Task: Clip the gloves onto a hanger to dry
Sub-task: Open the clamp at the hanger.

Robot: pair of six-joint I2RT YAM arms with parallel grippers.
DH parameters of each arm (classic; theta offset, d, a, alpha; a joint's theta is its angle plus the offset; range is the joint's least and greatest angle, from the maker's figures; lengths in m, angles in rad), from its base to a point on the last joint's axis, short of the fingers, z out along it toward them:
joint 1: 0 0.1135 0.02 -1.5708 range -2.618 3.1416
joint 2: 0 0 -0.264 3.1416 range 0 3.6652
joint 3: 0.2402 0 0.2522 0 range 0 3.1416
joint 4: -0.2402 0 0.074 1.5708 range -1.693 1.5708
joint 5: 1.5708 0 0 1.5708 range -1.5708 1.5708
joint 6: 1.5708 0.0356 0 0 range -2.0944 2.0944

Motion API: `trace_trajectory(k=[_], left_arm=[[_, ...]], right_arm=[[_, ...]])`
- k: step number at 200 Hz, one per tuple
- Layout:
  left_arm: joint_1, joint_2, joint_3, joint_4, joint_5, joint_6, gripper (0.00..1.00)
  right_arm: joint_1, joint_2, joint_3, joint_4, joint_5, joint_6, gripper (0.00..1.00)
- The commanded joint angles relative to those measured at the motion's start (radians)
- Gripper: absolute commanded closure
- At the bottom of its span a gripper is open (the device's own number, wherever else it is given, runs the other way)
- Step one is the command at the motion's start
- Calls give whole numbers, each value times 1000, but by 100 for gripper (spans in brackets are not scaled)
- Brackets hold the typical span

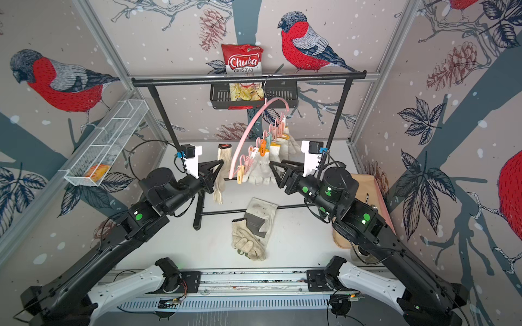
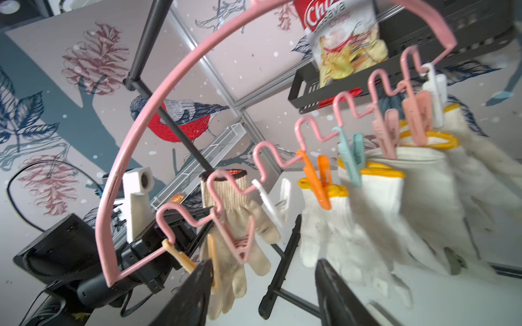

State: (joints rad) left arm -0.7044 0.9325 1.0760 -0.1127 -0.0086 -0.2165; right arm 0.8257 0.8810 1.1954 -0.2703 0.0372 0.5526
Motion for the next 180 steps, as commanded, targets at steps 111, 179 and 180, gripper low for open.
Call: trace_trajectory(k=[111,179,180], left_arm=[[28,174,132,5,273,32,100],[29,195,144,17,277,23,100],[29,196,145,18,276,23,100]], right_arm=[[-237,215,39,55,-496,-2,54],[-228,288,91,88,-549,-37,53],[-228,289,91,89,-550,-37,53]])
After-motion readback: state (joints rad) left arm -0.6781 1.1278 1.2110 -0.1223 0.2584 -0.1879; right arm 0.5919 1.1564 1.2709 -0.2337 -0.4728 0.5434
